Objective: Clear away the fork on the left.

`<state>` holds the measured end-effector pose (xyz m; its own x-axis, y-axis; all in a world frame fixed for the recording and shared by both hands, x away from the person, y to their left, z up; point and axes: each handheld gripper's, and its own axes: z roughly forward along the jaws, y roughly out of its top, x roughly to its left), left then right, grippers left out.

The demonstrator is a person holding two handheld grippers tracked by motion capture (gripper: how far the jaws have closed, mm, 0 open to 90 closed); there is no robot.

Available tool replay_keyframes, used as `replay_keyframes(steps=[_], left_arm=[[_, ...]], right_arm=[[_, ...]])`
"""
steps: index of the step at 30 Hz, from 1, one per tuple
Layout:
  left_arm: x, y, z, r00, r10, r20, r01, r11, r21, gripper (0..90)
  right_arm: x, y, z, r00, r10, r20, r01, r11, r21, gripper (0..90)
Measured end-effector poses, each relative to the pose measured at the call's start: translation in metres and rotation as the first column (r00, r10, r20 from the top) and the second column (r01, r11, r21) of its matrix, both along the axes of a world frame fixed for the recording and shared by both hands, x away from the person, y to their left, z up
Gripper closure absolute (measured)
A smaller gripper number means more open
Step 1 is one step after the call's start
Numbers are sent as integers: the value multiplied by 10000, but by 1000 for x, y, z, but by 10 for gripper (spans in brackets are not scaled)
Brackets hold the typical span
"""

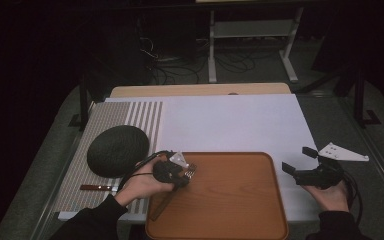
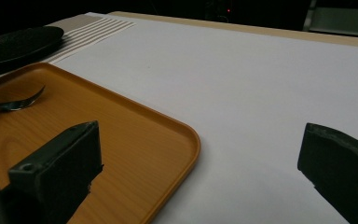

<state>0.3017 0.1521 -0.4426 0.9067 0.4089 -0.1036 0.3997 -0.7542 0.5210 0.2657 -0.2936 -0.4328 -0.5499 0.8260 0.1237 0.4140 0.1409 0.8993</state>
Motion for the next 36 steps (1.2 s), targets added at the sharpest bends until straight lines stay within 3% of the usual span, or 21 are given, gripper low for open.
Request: replay_keyframes(steps=[11,19,30,33,36], left_arm=[[11,24,-3,9968,795,17,-796,9968,85,899],[15,41,-3,9906,1368,42,-1368,9906,-46,899],[14,62,-2,9842,1765,155,-1762,9842,-185,899],[13,66,-2,9827,1848,81,-1844,9822,-362,898],[12,69,0,9829,1815,301,-1797,9822,-551,861]], right_arm=[[0,0,0,10000,-12,-16,12,10000,-25,0],[0,0,0,10000,-13,-18,13,10000,-40,0],[0,0,0,10000,-42,20,42,10000,8,0],[0,0,0,10000,-51,17,51,10000,12,0],[0,0,0,10000,-46,13,46,10000,23,0]])
